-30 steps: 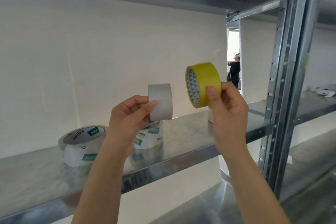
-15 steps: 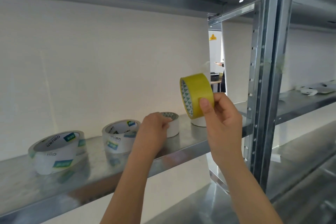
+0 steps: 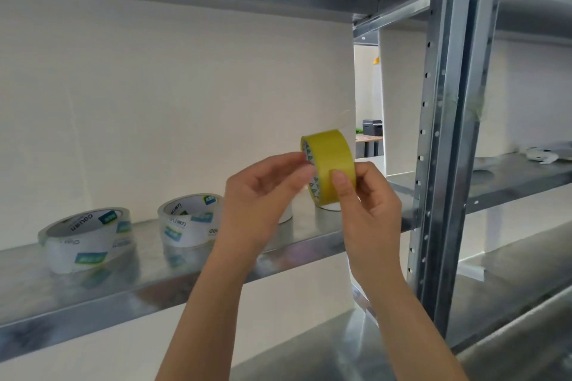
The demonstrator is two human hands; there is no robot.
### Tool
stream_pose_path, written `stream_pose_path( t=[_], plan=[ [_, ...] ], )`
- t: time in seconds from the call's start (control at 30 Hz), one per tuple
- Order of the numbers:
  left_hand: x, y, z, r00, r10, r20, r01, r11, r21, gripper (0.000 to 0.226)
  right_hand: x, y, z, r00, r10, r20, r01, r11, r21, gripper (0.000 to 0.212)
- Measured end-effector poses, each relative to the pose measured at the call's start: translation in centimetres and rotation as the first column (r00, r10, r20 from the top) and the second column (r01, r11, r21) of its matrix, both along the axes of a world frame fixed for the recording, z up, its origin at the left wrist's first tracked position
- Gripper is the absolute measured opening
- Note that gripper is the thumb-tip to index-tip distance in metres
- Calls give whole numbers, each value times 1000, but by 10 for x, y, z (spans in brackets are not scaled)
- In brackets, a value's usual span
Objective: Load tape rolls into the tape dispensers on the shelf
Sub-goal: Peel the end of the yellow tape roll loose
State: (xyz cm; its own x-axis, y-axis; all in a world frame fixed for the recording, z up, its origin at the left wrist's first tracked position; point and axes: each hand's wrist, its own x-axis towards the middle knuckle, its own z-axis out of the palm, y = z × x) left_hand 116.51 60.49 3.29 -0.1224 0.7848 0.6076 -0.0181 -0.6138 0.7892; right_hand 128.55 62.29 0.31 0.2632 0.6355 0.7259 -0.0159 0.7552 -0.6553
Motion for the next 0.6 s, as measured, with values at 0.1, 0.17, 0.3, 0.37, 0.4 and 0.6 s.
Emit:
stream_pose_path(
  t=[0.1, 0.17, 0.3, 0.37, 0.4, 0.6],
  plan=[
    [20, -10, -3, 997, -81, 10, 82, 996, -18, 16, 2, -5, -1, 1000, 18, 1, -18, 1000, 7, 14],
    [24, -10, -7, 996, -75, 52, 75, 997, -9, 16, 5, -8, -2, 999, 40, 7, -40, 999, 10, 14],
    [24, -11, -11, 995, -95, 44, 94, 995, 11, 6, 12, -13, -4, 995, 96, 33, -96, 995, 0, 20],
    [25, -14, -12, 996, -81, 34, 80, 997, 13, 7, 14, -15, -5, 992, 113, 56, -113, 994, 0, 22],
    [24, -14, -13, 997, -69, 28, 69, 998, 16, 11, 13, -16, -5, 991, 118, 69, -118, 993, 4, 22],
    [6, -26, -16, 997, -54, 62, 53, 999, 13, 18, -10, -17, -4, 975, 204, 85, -208, 978, 35, 25]
  ],
)
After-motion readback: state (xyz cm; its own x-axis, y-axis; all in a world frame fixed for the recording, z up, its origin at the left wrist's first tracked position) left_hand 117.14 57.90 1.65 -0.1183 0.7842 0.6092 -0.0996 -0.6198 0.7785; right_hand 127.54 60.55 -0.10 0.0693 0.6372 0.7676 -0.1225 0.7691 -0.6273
